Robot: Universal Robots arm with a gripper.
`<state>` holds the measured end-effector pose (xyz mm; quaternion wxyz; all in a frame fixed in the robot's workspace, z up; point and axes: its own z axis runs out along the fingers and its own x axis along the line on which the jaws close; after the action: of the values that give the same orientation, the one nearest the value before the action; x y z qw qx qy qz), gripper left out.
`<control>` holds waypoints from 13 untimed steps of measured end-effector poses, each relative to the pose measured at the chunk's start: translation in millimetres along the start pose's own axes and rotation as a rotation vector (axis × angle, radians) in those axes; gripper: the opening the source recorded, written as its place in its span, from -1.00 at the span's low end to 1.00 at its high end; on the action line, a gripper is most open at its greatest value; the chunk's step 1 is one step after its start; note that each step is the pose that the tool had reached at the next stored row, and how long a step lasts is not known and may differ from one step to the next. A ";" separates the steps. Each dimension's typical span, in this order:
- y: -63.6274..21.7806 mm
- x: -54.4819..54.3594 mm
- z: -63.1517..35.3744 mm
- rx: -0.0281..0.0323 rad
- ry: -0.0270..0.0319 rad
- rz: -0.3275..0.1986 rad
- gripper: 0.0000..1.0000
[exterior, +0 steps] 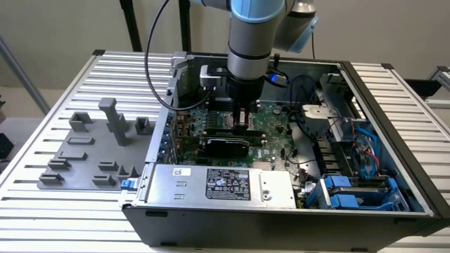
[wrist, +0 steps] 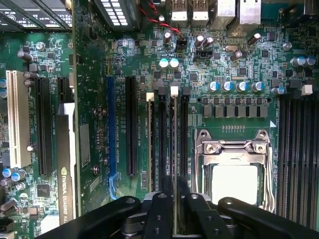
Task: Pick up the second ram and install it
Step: 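Press down the second ram until it locks into place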
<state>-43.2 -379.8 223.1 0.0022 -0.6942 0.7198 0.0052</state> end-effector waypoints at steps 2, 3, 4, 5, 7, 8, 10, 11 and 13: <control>-0.1 0.0 0.0 0.0002 -0.0003 0.000 1.00; -0.1 0.0 -0.5 0.0001 -0.0002 0.000 1.00; -0.1 -0.1 -1.6 0.0002 -0.0004 0.000 1.00; -0.1 -0.1 -3.7 0.0001 -0.0002 0.000 1.00; 0.0 -0.1 -8.5 0.0001 -0.0002 0.000 1.00; 0.0 -0.1 -10.9 0.0001 -0.0002 0.000 1.00; 0.0 -0.2 -15.1 0.0000 -0.0001 0.000 1.00; 0.0 -0.2 -16.8 0.0001 -0.0002 0.000 1.00; 0.0 -0.2 -18.9 0.0000 -0.0002 0.000 -1.00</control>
<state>-43.1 -379.8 242.0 0.0023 -0.6943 0.7197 0.0052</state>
